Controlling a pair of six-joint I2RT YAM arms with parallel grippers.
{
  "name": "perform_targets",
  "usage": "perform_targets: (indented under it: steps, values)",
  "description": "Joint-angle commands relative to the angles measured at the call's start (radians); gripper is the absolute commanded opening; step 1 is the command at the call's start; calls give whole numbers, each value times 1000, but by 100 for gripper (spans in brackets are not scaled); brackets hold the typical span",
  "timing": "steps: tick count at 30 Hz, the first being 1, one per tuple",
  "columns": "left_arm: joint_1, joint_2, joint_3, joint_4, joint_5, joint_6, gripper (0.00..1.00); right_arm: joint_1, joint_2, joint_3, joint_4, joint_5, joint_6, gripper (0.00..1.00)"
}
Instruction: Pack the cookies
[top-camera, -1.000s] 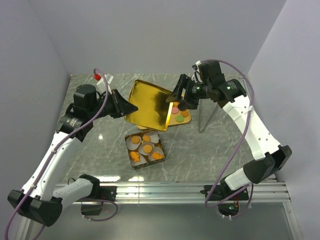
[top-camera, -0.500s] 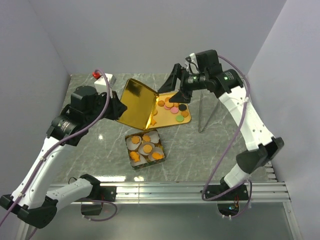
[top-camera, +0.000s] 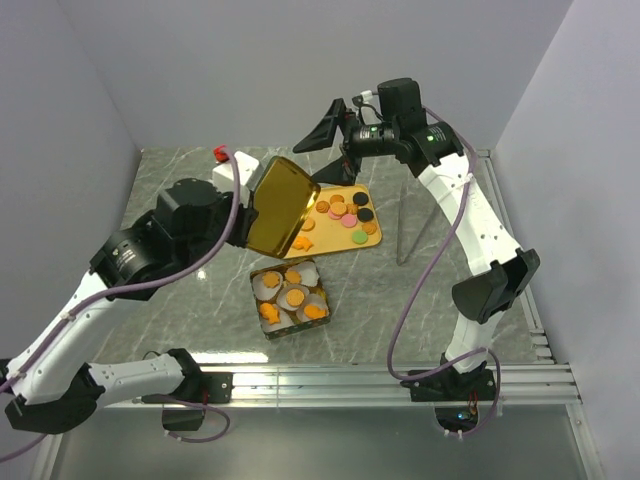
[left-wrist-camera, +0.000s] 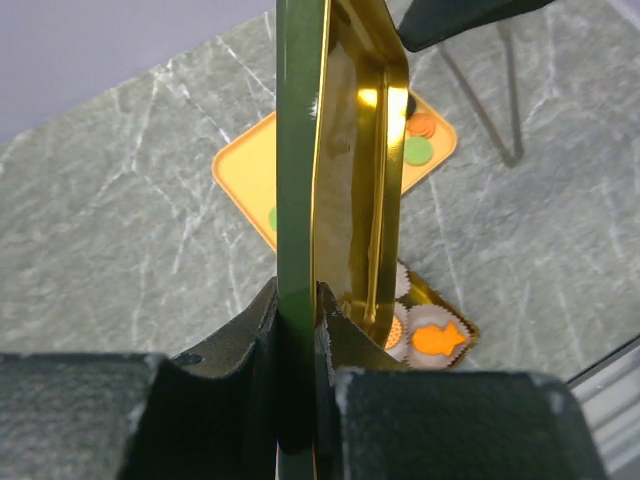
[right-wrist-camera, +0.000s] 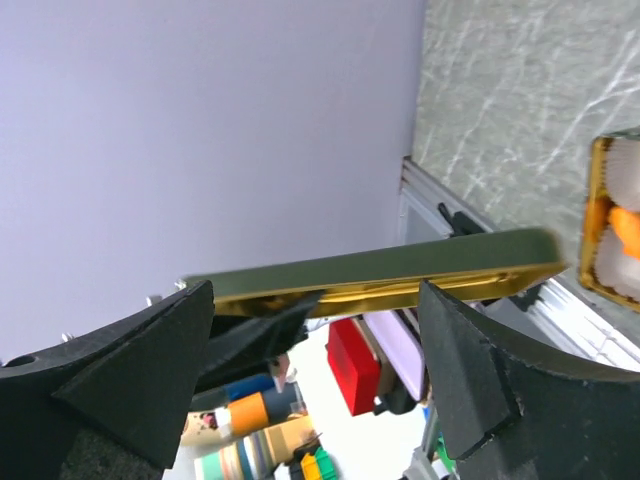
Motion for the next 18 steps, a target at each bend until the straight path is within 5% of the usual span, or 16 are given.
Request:
perform_targets:
  steps: [1, 10, 18]
  values:
    - [-90, 27, 50, -10, -176, 49, 0, 16, -1, 45, 39, -47, 34, 90]
    - [-342, 77, 92, 48, -569, 170, 0, 40, -18, -15, 13, -64, 3, 91]
    - [-454, 84, 83, 175, -703, 335, 0, 59, -13, -41, -37, -92, -50, 90]
